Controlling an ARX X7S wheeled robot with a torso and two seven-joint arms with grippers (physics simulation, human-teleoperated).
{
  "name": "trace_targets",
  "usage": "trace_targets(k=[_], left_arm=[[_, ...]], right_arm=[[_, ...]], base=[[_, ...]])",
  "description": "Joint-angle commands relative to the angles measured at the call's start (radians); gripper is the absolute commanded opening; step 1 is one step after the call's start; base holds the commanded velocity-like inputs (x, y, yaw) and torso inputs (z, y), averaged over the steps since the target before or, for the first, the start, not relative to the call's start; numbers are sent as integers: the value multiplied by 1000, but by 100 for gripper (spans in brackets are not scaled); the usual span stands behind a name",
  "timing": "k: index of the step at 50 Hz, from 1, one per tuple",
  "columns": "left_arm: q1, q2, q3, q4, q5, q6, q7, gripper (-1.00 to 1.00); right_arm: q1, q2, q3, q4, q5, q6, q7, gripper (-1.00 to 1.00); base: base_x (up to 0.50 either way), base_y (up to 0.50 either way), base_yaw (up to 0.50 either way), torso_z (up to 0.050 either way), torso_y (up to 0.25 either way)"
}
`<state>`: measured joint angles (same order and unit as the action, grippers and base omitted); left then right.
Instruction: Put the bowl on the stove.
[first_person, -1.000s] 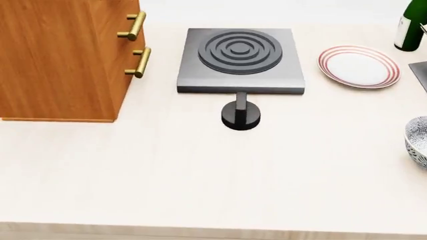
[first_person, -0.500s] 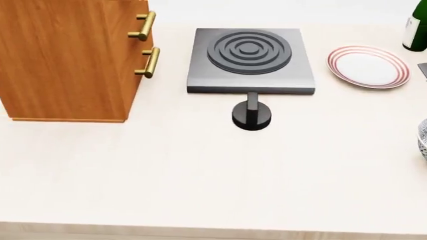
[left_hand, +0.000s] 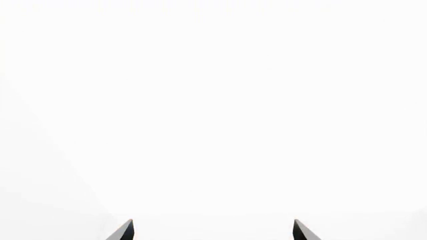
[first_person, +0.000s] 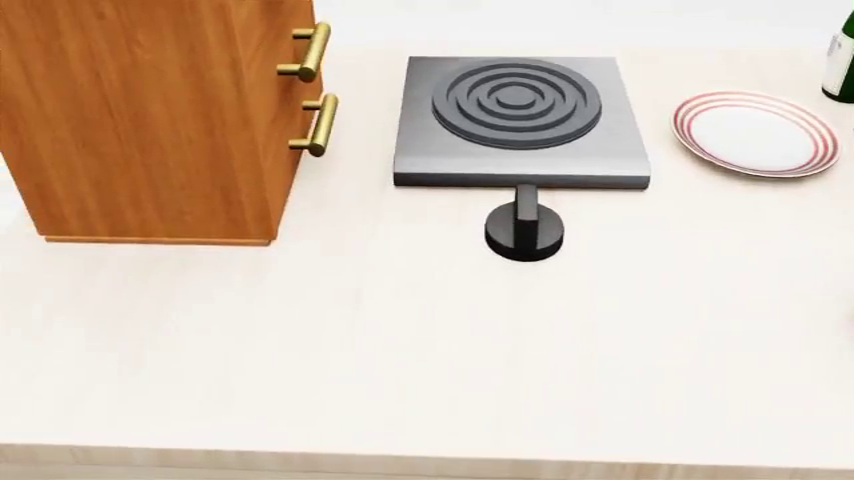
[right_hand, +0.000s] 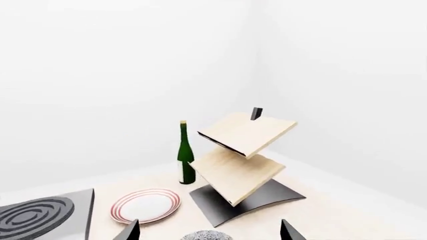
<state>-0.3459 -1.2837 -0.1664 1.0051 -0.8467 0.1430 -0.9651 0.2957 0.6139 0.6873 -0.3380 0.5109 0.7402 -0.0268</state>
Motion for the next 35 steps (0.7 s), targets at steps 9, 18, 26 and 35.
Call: trace_targets(k=[9, 18, 26, 35], left_arm=[[16, 19, -26, -2, 18, 3, 22, 100], [15, 20, -20, -4, 20, 6, 23, 100], [18, 18, -18, -7, 22, 9, 22, 100], [20, 16, -11, -9, 26, 14, 21, 100]], right_arm=[[4, -19, 42, 0, 10, 9, -24, 100], [-4, -19, 38, -7, 11, 11, -25, 100], [-13, -17, 32, -11, 10, 4, -34, 100], [-18, -18, 29, -12, 8, 4, -32, 100]], base=[[453, -148, 0, 0, 0], [478, -160, 0, 0, 0], [492, -70, 0, 0, 0], [500, -14, 0, 0, 2]])
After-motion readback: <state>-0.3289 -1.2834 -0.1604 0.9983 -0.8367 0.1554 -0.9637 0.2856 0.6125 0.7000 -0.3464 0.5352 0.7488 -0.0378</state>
